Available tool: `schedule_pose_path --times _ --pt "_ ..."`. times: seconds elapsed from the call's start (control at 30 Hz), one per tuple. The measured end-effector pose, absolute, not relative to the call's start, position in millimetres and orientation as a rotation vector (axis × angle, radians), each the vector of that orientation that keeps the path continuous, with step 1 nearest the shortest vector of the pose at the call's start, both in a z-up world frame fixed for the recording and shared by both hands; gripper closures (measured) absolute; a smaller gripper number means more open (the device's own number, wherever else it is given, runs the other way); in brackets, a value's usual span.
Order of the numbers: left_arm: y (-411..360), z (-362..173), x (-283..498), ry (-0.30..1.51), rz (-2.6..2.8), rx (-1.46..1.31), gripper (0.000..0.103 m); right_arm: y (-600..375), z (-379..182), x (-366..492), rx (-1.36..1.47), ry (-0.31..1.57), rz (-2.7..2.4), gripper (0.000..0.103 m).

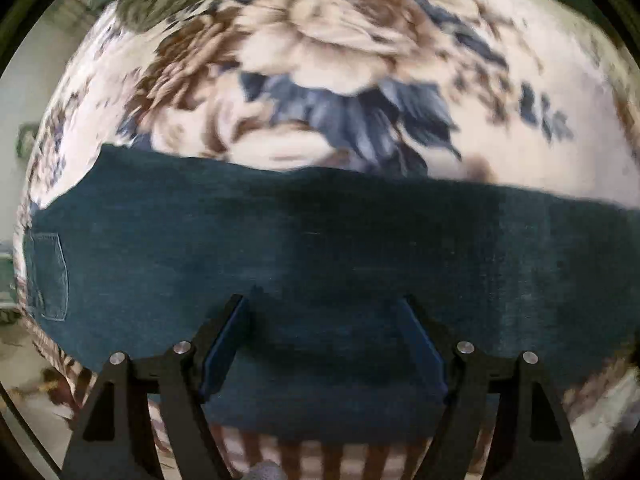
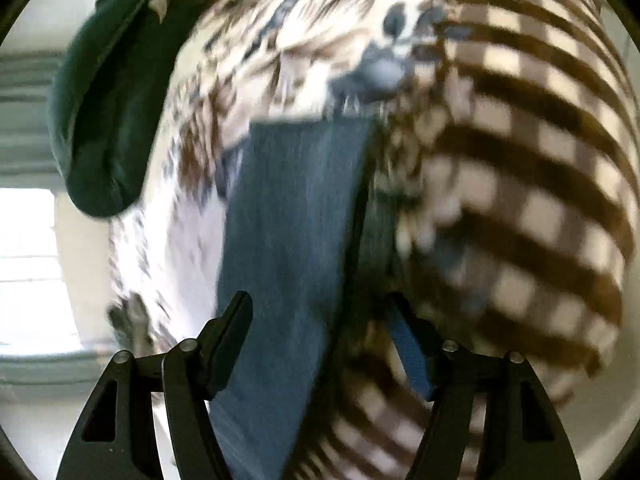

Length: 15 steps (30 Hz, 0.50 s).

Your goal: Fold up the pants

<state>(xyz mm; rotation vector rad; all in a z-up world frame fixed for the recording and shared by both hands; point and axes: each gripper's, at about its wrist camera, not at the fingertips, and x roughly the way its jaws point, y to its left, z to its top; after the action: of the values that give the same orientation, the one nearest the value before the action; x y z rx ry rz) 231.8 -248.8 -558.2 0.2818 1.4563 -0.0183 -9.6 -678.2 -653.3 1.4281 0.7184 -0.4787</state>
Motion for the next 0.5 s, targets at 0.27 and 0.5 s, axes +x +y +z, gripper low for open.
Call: schedule_pose_path --times 0.27,0.5 --pt "-251.0 -569.4 236.3 1.444 0.043 0.276 0.026 -702.1 -670.9 30.8 1.425 0.681 -0.346 0.037" --pt "-252.9 -572.3 231.7 1.45 0.045 0.277 0.025 -694.4 -643.3 52.9 1.199 0.787 -0.449 0.093"
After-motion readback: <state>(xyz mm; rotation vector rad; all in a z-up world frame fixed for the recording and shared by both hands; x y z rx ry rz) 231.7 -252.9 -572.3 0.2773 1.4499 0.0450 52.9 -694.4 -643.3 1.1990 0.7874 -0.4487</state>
